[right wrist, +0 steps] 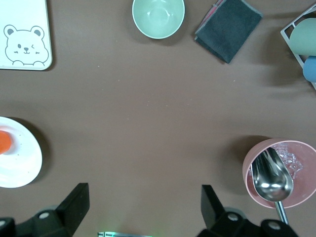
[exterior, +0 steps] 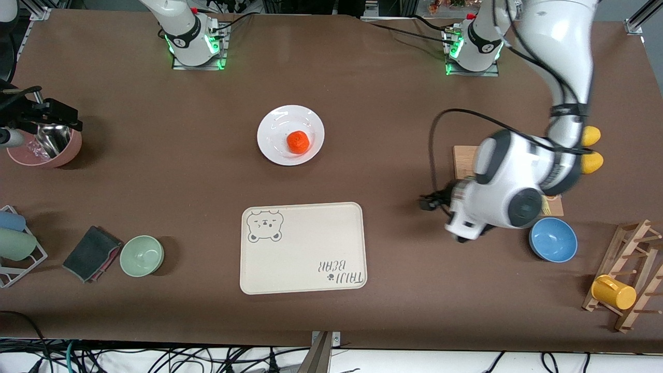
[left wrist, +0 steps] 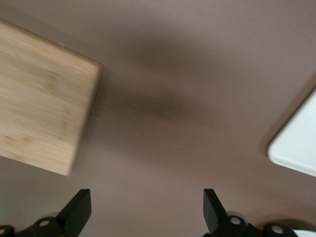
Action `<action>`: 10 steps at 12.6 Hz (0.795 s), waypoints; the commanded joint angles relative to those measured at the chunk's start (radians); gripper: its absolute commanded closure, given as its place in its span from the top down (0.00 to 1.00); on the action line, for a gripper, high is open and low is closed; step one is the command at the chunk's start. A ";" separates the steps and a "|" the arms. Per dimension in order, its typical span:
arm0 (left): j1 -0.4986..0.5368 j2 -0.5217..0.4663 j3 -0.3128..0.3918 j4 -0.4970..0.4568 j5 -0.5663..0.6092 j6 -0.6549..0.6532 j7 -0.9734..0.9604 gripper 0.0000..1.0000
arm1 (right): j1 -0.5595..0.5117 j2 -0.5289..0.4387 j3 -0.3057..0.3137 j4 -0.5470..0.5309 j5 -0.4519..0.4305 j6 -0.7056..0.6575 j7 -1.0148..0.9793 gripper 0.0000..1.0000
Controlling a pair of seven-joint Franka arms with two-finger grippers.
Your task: Place orange and plate with both arms
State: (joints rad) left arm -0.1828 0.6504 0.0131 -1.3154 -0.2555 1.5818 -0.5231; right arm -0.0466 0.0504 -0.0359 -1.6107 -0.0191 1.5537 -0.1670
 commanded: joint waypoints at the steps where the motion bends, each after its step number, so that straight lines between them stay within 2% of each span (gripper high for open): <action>1: 0.156 -0.038 -0.018 -0.021 0.051 -0.033 0.260 1.00 | -0.003 0.003 -0.016 0.012 0.001 -0.001 -0.002 1.00; 4: 0.265 -0.104 -0.016 -0.021 0.107 -0.033 0.576 1.00 | -0.004 0.002 -0.016 0.014 -0.001 -0.004 -0.006 1.00; 6: 0.290 -0.144 -0.015 -0.019 0.111 -0.040 0.598 1.00 | -0.003 0.003 -0.016 0.015 -0.004 -0.007 0.001 1.00; 8: 0.296 -0.187 -0.028 -0.022 0.191 -0.049 0.594 1.00 | -0.001 0.023 -0.016 0.017 -0.005 -0.004 0.003 1.00; 9: 0.272 -0.237 -0.013 -0.042 0.223 -0.049 0.594 1.00 | 0.004 0.025 -0.015 0.017 -0.010 -0.009 0.001 1.00; 10: 0.206 -0.285 0.040 -0.074 0.234 -0.048 0.577 1.00 | 0.005 0.022 -0.013 0.015 -0.007 -0.015 -0.002 1.00</action>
State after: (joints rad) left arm 0.0977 0.4689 0.0044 -1.3156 -0.0731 1.5361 0.0528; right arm -0.0457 0.0657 -0.0528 -1.6104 -0.0192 1.5543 -0.1671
